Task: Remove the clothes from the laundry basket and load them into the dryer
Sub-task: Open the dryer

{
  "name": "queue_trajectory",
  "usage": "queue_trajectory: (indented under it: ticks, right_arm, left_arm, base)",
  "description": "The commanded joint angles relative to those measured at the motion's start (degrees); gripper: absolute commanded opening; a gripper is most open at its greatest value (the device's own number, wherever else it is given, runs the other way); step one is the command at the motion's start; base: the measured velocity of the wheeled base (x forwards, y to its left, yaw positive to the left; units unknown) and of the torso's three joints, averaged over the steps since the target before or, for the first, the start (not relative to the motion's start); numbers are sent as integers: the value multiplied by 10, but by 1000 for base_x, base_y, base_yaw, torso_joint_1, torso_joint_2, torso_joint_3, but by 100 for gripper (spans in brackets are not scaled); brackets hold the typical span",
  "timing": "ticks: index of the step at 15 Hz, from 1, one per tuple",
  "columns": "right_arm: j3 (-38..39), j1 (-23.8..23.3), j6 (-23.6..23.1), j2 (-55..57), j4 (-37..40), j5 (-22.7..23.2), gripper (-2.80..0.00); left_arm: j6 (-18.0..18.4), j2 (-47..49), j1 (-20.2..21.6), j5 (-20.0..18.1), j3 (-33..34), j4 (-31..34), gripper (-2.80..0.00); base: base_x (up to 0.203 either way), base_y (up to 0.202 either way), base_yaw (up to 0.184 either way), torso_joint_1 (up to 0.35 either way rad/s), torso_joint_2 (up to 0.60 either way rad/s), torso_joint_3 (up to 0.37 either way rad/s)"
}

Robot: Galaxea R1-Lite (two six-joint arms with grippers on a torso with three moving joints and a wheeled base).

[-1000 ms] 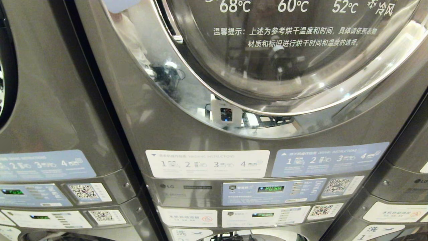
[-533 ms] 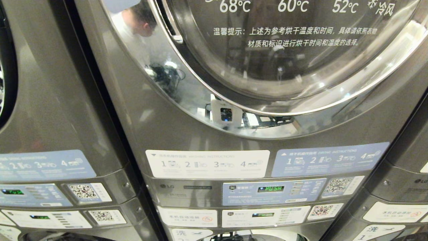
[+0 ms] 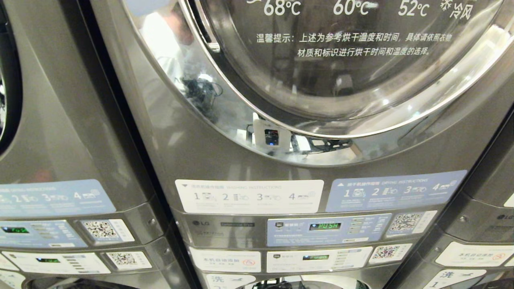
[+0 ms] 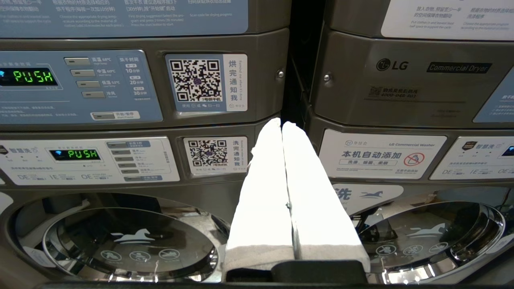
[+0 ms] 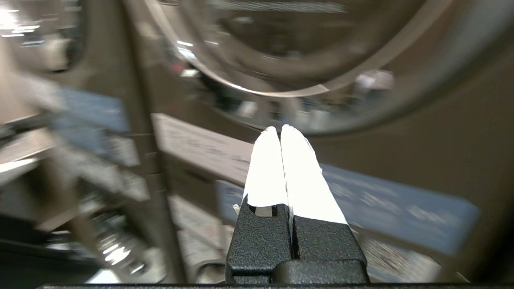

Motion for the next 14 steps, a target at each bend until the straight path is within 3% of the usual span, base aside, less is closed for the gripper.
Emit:
queue_trajectory:
  ticks: [1, 4, 6, 9, 11, 14]
  right_arm:
    - [-61, 1, 4, 142, -4, 83, -280]
    - [-96, 39, 1, 274, -73, 126, -280]
    - [-119, 130, -1, 329, -148, 124, -280]
    - [-157, 220, 0, 405, -245, 121, -280]
    - [-166, 283, -1, 414, -261, 96, -280]
    - [-175, 389, -4, 430, -276, 6, -280]
  left_arm:
    - [0, 0, 0, 0, 0, 0, -280]
    - [0, 0, 0, 0, 0, 0, -280]
    - [0, 0, 0, 0, 0, 0, -280]
    - [0, 0, 0, 0, 0, 0, -280]
    - [0, 0, 0, 0, 0, 0, -280]
    - [0, 0, 0, 0, 0, 0, -280]
  base:
    - [0, 0, 0, 0, 0, 0]
    - [0, 0, 0, 0, 0, 0]
    - [0, 0, 0, 0, 0, 0]
    - [0, 0, 0, 0, 0, 0]
    - [0, 0, 0, 0, 0, 0]
    - [0, 0, 0, 0, 0, 0]
